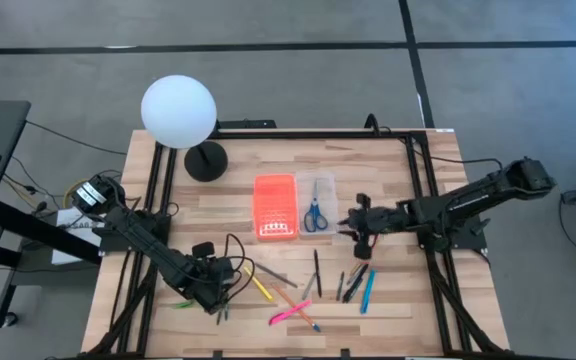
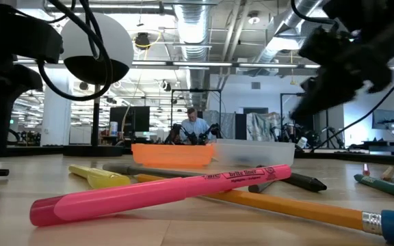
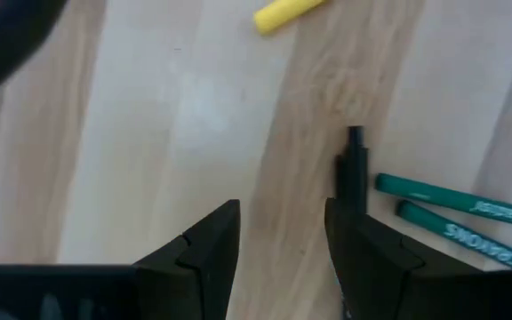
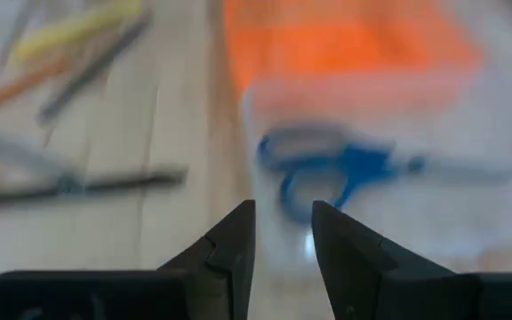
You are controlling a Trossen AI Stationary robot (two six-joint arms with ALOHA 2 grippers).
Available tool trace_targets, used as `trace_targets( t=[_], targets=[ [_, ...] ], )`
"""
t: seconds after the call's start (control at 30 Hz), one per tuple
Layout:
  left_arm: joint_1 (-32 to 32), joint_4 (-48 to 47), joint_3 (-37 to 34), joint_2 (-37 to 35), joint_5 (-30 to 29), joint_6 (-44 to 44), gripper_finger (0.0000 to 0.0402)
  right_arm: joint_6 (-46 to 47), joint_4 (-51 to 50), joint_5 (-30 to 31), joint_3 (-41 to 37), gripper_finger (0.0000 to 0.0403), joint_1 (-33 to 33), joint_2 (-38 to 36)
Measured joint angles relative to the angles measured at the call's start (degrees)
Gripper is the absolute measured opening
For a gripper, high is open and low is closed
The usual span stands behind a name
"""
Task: Pick & place school supplies into a supply box
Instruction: Put the pink pencil into the orange supply box
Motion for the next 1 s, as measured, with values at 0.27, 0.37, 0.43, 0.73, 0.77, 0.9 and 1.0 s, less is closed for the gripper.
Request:
trace_targets(
  t=[0.27,0.37,0.43,0.73,0.77,0.9,1.0],
  targets=[
    [0.02,-0.59,0.00,0.01,-1.17,0.93,0.0162,5.23,-27.84,1.33,8.98,0.0107,6.90,0.66],
    [0.04,-0.53,0.00,0.01,-2.37,0.62,0.0162,5.21,-30.07,-0.54,9.11,0.0107,7.66,0.66],
    [0.04,-0.51,0.00,-0.01,-2.88,0.46,0.0162,5.21,-32.60,-0.61,9.11,0.0107,8.23,0.76],
    [0.04,-0.34,0.02,0.01,-3.89,-0.89,0.0162,2.75,-35.15,-0.83,9.09,0.0107,8.15,8.52],
    [0.04,-0.33,0.02,0.01,-3.89,-0.99,0.0162,2.68,-35.13,-0.84,9.09,0.0107,8.15,9.77],
    [0.04,-0.31,0.02,0.01,-3.81,-1.16,0.0162,2.67,-34.93,-1.76,9.09,0.0107,8.13,13.74],
    [0.04,-0.31,0.02,0.01,-3.86,-1.06,0.0162,2.64,-34.97,-1.93,9.39,0.0107,7.83,15.88]
  ],
)
